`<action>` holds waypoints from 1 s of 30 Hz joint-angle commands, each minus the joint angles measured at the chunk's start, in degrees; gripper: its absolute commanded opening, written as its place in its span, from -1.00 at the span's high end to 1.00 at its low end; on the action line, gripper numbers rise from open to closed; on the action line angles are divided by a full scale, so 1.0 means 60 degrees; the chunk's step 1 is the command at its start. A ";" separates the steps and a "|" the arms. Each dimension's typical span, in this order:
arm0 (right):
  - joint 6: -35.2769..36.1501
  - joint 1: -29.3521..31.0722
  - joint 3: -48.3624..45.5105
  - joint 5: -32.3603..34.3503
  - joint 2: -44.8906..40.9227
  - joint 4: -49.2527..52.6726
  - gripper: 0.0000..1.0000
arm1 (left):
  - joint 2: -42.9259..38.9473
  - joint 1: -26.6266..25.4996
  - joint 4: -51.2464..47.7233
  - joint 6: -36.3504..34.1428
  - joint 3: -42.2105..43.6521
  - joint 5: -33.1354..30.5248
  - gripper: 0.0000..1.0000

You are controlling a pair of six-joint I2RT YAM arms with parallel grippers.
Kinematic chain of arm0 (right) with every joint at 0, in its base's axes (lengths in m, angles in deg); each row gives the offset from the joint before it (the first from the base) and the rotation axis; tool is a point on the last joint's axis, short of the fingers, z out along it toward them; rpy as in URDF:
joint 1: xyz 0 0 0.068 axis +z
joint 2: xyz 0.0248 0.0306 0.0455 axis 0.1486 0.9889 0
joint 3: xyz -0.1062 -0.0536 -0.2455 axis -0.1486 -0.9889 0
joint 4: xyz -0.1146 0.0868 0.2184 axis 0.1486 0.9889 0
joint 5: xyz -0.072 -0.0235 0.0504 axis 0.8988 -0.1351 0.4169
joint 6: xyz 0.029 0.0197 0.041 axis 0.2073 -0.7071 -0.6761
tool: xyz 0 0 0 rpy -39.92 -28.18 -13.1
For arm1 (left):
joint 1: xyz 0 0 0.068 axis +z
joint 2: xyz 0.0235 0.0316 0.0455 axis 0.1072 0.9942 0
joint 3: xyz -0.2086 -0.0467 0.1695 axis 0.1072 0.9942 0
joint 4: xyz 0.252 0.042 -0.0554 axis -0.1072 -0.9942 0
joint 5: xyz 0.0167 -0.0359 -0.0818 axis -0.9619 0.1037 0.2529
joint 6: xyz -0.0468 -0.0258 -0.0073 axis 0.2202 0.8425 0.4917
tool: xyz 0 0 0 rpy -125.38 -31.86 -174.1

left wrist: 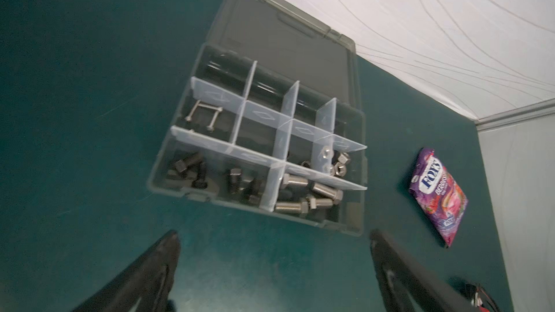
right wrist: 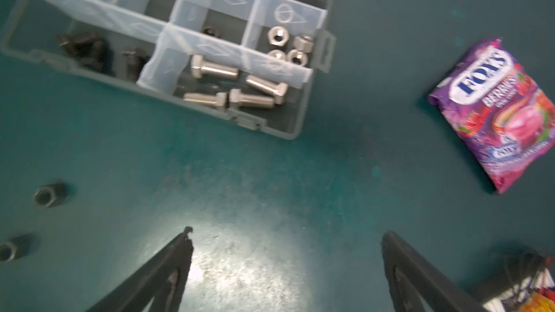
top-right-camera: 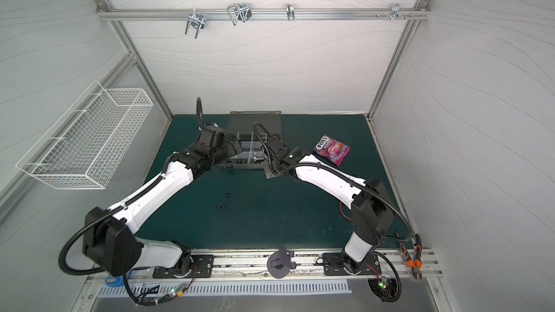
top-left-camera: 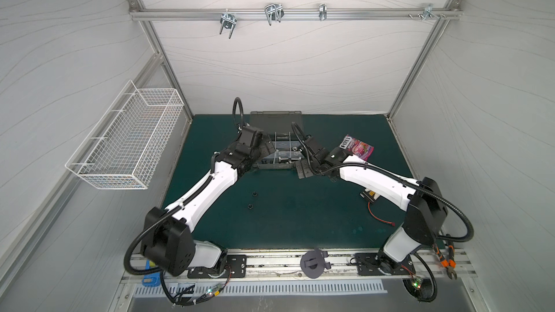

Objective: Sort the screws and nuts into containers
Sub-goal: 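Move the right gripper over the loose dark nuts while the left gripper withdraws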

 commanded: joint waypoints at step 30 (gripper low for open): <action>0.1137 0.2529 0.4386 -0.2555 0.5100 0.0047 -0.71 | -0.9362 0.0051 -0.5156 0.4132 0.5611 -0.3590 -0.99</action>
